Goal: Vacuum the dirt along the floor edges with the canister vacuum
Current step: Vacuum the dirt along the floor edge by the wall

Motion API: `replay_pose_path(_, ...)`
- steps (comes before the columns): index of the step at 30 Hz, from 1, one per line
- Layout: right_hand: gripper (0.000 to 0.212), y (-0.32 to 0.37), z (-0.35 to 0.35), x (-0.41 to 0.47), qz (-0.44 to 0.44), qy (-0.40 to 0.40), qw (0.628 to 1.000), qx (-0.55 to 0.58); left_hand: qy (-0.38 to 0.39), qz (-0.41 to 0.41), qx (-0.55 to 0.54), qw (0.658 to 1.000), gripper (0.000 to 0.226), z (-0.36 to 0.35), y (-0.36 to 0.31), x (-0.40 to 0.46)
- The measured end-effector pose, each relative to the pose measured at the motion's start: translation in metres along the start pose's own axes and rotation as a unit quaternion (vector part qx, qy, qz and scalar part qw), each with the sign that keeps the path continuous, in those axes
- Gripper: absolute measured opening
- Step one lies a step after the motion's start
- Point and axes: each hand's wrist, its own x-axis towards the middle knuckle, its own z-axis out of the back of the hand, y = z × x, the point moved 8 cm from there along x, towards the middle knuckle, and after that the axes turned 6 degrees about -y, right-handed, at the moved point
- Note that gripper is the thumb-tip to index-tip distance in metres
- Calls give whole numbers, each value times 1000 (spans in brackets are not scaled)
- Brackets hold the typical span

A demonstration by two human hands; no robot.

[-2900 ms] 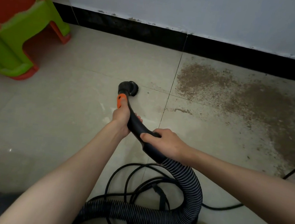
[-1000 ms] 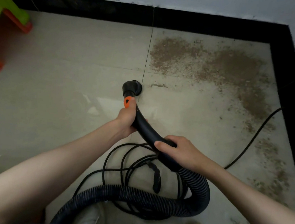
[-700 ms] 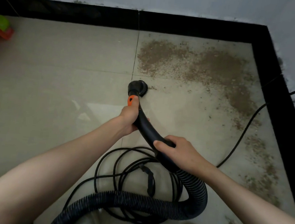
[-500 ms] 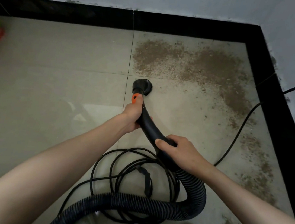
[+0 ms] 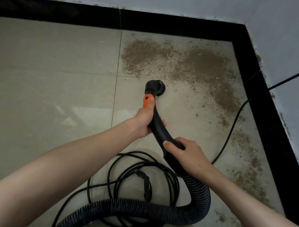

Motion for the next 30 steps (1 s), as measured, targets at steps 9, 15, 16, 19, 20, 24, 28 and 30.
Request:
replay_pose_path(9,29,27,-39,5,54,78,995,-28,-99,-36,-52,993,54,64,-4,-5)
replay_pose_path(15,33,59,-62,19,102,130,985,-58,-181,-48,-66,980,51,110,-17,-6)
replay_pose_path(16,35,66,-65,24,106,137,983,-63,-190,-50,-74,978,51,115,-22,-6)
replay_pose_path(19,39,88,-71,44,121,150,978,-85,-197,-67,-107,972,52,126,-42,1)
replay_pose_path(20,40,95,-71,49,128,149,976,-95,-190,-71,-112,973,54,126,-49,3)
replay_pose_path(24,45,105,-75,66,137,130,974,-126,-154,-59,-93,982,69,123,-66,16)
replay_pose_path(28,44,98,-71,73,120,116,977,-130,-127,-48,-79,988,73,111,-69,24)
replay_pose_path(30,44,92,-68,73,110,107,981,-122,-116,-45,-70,990,75,104,-69,26)
